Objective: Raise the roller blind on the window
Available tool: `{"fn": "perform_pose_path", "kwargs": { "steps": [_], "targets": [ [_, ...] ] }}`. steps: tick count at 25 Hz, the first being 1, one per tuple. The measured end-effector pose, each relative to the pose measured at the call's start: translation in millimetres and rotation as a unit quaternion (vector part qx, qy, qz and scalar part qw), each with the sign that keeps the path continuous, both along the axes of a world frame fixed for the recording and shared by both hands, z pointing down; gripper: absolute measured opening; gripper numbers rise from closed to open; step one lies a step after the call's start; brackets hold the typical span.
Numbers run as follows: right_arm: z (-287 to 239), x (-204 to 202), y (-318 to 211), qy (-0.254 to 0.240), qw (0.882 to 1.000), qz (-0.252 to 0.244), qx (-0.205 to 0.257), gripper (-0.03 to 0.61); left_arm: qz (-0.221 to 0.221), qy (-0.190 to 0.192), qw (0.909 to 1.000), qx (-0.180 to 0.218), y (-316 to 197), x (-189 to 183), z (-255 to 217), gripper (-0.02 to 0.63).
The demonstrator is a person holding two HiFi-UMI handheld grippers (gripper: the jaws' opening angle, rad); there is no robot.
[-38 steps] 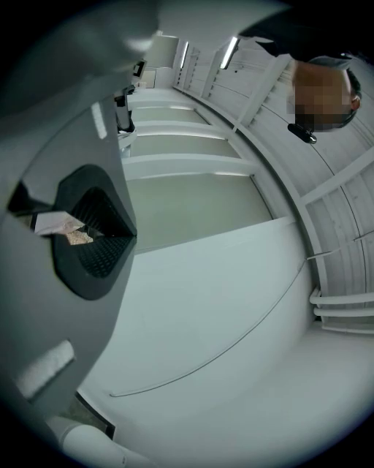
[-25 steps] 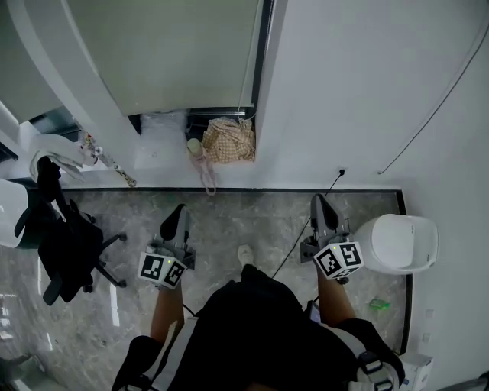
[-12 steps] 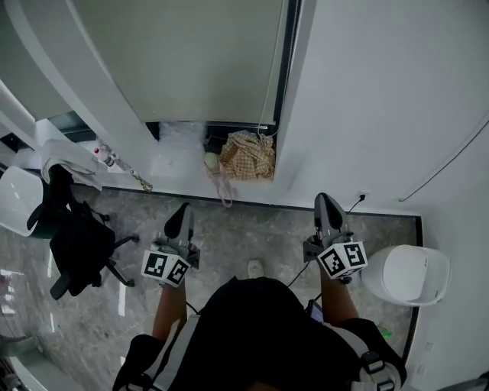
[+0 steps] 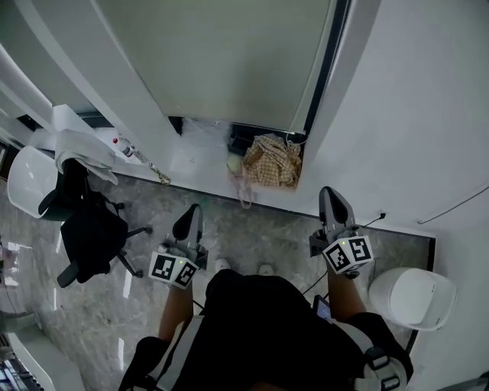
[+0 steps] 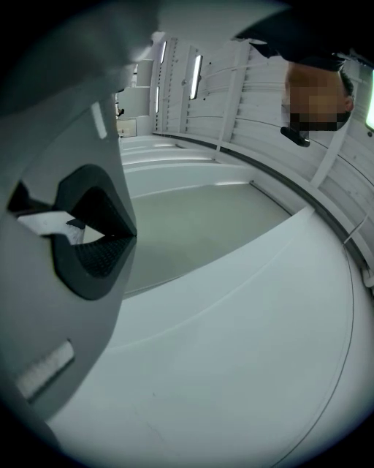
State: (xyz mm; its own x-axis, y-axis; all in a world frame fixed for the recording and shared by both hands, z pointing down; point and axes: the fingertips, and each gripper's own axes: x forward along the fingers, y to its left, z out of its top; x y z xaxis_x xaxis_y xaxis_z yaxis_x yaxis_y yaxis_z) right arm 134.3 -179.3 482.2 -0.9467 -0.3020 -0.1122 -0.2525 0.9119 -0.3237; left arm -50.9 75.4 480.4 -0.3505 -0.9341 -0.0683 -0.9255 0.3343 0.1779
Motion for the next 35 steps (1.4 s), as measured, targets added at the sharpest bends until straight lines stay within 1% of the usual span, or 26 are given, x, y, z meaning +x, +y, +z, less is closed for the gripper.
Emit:
{"fn": "perform_pose_path", "kwargs": {
  "steps": [3, 6, 11, 14, 16, 19, 23, 26, 30, 33, 35],
  "targets": [
    [0, -26, 2, 0.005, 1.000, -0.003, 0.007, -0.002, 0.002, 0.000, 1.0000, 0.004, -1, -26, 3, 0.000],
    [2, -52, -1, 0.007, 1.000, 0.010, 0.006, -0.002, 0.015, 0.003, 0.9998, 0.013, -10, -56, 7, 0.000],
    [-1, -101, 1, 0.006, 0.998, 0.056, 0.008, -0.002, 0.073, 0.006, 0.9972, 0.016, -36, -122, 8, 0.000],
    [-7, -131, 3, 0.003, 0.998, 0.068, 0.020, -0.002, 0.093, 0.005, 0.9954, 0.026, -50, -160, 2, 0.000],
    [-9, -142, 0, 0.006, 0.997, 0.075, 0.024, -0.002, 0.107, 0.009, 0.9938, 0.028, -64, -176, 2, 0.000],
    [-13, -142, -7, 0.013, 0.994, 0.107, 0.028, -0.002, 0.145, 0.010, 0.9890, 0.025, -90, -185, 1, 0.000],
    [-23, -133, -13, 0.013, 0.986, 0.163, 0.034, -0.002, 0.201, 0.010, 0.9790, 0.032, -121, -192, -6, 0.000],
    [-30, -123, -14, 0.012, 0.978, 0.205, 0.040, -0.002, 0.244, 0.012, 0.9690, 0.037, -141, -192, -9, 0.000],
    [-41, -111, -10, 0.002, 0.966, 0.255, 0.046, -0.002, 0.304, 0.010, 0.9519, 0.040, -170, -184, -14, 0.000],
    [-46, -96, -6, -0.005, 0.958, 0.283, 0.050, -0.002, 0.344, 0.006, 0.9379, 0.042, -194, -166, -16, 0.000],
    [-49, -81, -7, -0.010, 0.954, 0.296, 0.051, -0.002, 0.366, 0.001, 0.9290, 0.052, -210, -151, -18, 0.000]
  ]
}}
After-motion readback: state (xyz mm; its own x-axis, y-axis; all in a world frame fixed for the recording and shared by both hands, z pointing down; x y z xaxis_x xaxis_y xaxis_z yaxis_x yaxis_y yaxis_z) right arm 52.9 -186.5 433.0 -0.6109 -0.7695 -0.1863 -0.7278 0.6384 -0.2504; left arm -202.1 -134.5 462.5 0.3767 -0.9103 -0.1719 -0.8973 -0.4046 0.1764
